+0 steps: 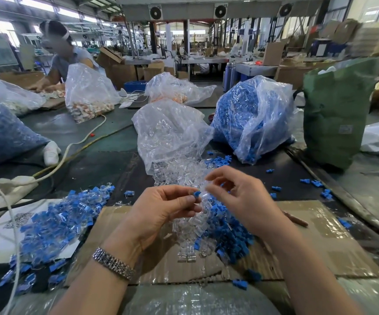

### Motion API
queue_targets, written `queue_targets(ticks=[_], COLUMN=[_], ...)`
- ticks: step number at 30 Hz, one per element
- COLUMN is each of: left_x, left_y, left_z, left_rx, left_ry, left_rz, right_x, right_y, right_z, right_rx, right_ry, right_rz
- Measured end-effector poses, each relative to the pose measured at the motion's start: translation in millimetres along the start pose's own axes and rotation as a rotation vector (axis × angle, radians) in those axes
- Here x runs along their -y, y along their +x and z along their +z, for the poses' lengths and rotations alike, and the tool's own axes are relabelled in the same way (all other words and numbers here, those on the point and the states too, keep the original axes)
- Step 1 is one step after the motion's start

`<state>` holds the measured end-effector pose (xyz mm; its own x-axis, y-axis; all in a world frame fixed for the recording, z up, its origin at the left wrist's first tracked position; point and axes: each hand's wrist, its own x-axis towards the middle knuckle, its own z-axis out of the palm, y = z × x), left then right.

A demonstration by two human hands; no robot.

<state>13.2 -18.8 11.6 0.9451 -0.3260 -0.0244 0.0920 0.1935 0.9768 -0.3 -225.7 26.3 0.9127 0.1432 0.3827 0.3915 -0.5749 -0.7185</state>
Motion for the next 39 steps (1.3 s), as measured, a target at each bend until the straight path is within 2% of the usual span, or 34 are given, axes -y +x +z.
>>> queue_targets(ticks=[1, 3, 5, 7, 9, 15, 17, 19, 20, 22, 24, 26, 30, 39], left_x=[1, 2, 3, 3, 3, 2, 2, 1, 0, -2, -3, -3, -5, -2], left_y=[0, 1, 1, 2, 2, 1, 2, 2, 2, 2, 2, 1, 1, 1], left_z=[-1, -2, -3, -3, -3, -3, -4, -5, -6, -6, -5, -3, -1, -3], left_rx=[-0.012, -0.03, -0.04, -0.059, -0.081, -0.117, -0.128, -0.138, -0.137, -0.135, -0.144, -0.16, -0.158, -0.131], left_ry=[-0.014, -0.041, -0.061, -0.091, -0.13, -0.186, -0.203, -0.228, -0.242, -0.262, -0.28, -0.294, -0.279, -0.126], left_rz=[0.0, 0.004, 0.008, 0.009, 0.009, 0.026, 0.032, 0.039, 0.041, 0.045, 0.054, 0.065, 0.091, 0.136], right_x=[-5, -18, -28, -36, -39, -28, -20, -9, -1, 16, 28, 33, 42, 44], right_y=[1, 4, 4, 4, 4, 3, 4, 5, 4, 2, 2, 1, -2, -2], right_z=[-6, -18, -25, -25, -24, -25, -31, -40, -44, -49, -45, -33, -14, -3], right_rx=[-0.062, -0.088, 0.044, 0.178, 0.2, 0.094, 0.011, -0.026, -0.001, 0.166, 0.391, 0.5, 0.574, 0.548], right_ry=[-0.095, -0.475, -0.71, -0.749, -0.733, -0.653, -0.547, -0.307, -0.131, 0.21, 0.352, 0.357, 0.324, 0.303], right_rz=[0.069, 0.306, 0.597, 0.697, 0.674, 0.621, 0.596, 0.545, 0.535, 0.55, 0.544, 0.53, 0.507, 0.486])
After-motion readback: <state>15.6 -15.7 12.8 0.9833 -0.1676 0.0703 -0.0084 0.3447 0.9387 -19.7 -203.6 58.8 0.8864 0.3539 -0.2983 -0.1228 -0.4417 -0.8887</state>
